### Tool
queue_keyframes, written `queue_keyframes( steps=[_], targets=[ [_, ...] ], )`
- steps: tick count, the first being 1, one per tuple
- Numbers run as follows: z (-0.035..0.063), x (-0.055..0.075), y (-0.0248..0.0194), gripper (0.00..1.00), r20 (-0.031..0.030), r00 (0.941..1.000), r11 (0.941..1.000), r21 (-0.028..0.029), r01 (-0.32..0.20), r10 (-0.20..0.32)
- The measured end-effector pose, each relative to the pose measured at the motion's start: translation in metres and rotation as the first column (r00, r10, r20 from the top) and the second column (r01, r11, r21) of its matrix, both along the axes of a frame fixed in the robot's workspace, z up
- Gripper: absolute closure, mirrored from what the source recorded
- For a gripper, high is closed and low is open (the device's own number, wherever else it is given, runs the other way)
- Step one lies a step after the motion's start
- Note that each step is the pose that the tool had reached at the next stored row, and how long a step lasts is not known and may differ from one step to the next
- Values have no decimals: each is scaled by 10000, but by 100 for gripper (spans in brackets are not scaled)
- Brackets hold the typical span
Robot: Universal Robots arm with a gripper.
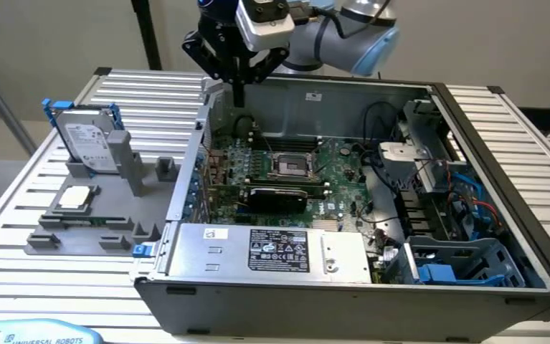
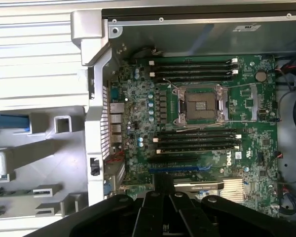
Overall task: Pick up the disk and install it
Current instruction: 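Reach for the disk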
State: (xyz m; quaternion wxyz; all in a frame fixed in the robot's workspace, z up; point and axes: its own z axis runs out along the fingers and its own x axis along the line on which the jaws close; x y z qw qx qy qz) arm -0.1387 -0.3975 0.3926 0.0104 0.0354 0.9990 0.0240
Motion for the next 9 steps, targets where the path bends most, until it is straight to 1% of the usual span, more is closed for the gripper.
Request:
queue_keyframes(
  steps=[5,9],
  targets=[
    [0,-227,47,89,0,10000,10000,1,0,0],
    [-1,-407,98,89,1,10000,10000,1,1,-1]
  ],
)
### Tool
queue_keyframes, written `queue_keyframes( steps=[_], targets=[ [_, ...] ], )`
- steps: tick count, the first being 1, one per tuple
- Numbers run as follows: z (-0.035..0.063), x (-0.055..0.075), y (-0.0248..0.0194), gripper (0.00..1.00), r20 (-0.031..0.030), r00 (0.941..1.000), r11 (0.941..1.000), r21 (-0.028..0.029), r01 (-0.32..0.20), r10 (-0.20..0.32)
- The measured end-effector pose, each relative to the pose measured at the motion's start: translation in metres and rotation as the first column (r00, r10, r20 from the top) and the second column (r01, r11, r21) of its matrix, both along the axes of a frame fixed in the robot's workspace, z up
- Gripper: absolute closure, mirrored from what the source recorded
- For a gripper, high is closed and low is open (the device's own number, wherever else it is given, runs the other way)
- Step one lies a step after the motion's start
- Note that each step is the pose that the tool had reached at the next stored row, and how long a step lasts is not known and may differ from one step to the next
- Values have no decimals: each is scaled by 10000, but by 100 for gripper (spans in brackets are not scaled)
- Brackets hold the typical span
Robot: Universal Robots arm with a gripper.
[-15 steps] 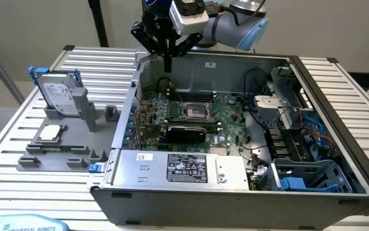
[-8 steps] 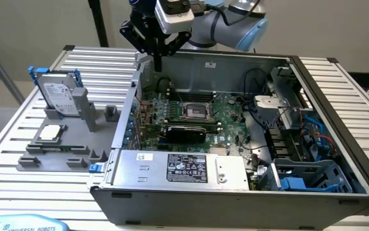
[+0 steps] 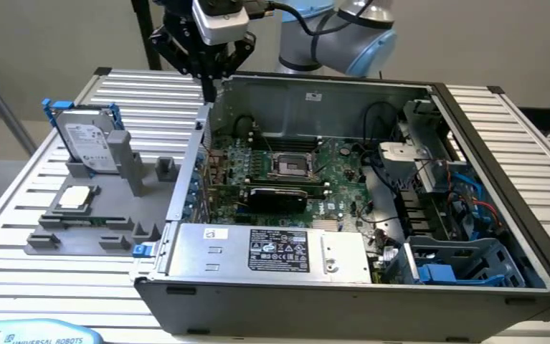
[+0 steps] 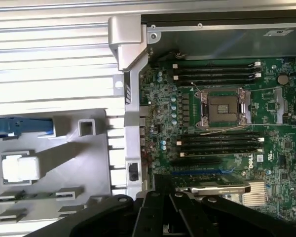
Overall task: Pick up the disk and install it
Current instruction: 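Reach for the disk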
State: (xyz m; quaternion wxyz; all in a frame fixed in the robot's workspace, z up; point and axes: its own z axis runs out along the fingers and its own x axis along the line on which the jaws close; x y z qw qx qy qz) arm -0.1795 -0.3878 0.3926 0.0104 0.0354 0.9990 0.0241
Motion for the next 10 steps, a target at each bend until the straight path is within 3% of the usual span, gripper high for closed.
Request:
queue_keyframes(
  steps=[10],
  targets=[
    [0,-455,146,89,-1,10000,10000,-1,-2,2]
  ],
)
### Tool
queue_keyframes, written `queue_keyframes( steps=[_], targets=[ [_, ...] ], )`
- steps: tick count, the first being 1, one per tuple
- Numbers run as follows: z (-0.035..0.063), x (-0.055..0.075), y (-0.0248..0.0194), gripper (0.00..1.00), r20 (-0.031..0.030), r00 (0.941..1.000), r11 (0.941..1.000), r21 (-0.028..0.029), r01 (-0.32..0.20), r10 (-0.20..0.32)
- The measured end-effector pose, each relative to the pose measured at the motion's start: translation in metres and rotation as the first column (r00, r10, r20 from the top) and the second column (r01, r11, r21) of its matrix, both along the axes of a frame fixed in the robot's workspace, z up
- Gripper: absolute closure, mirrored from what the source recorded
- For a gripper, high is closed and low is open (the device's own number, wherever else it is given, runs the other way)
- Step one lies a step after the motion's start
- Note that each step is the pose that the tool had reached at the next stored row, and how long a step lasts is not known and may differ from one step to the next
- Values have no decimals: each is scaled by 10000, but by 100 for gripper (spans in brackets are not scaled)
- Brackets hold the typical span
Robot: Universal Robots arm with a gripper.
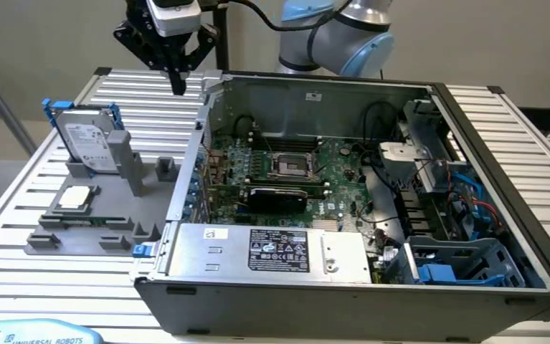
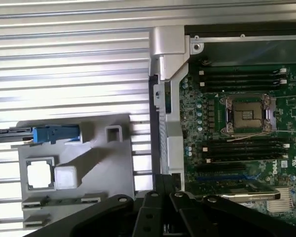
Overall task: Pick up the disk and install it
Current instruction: 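Reach for the disk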
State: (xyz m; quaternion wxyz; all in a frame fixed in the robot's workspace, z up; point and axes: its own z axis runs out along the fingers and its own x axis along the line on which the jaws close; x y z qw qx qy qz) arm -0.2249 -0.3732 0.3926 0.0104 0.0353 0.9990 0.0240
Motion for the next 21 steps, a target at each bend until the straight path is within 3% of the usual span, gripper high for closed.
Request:
queue_keyframes(
  steps=[7,21],
  targets=[
    [0,-319,92,89,0,10000,10000,-1,0,0],
    [-72,-955,217,89,0,10000,10000,-1,1,-1]
  ],
)
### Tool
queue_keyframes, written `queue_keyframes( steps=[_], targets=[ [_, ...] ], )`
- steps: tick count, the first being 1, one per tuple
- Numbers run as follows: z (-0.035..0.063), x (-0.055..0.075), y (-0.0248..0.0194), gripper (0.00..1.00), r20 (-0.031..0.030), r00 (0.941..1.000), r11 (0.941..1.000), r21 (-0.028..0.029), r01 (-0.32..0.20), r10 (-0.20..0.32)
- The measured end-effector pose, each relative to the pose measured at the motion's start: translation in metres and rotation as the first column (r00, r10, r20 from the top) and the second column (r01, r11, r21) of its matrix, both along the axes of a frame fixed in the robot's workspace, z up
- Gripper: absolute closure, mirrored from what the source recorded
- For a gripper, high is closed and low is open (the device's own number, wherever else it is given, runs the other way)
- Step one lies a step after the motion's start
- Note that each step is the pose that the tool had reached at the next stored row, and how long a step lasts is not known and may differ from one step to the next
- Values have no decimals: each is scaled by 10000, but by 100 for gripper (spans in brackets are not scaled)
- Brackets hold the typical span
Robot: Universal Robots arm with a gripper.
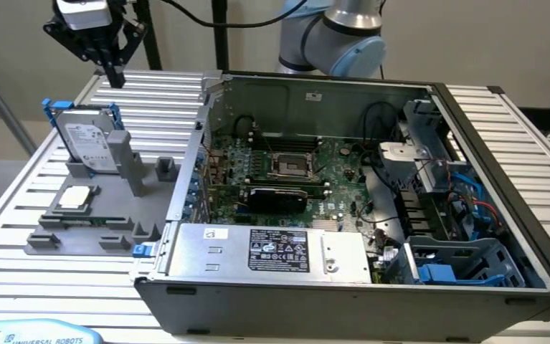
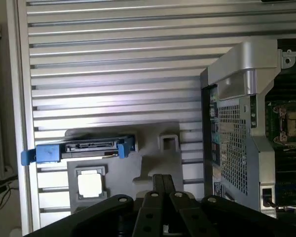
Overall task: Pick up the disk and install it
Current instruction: 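Reach for the disk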
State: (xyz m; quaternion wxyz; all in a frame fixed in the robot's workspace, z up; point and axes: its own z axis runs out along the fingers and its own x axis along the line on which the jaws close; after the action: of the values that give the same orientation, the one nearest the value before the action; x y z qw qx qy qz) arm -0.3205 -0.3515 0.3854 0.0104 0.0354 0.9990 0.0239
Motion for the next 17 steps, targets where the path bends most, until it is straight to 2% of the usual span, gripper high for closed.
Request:
queue_keyframes(
  steps=[17],
  targets=[
    [-84,-774,155,89,-2,10000,10000,0,1,-1]
  ],
)
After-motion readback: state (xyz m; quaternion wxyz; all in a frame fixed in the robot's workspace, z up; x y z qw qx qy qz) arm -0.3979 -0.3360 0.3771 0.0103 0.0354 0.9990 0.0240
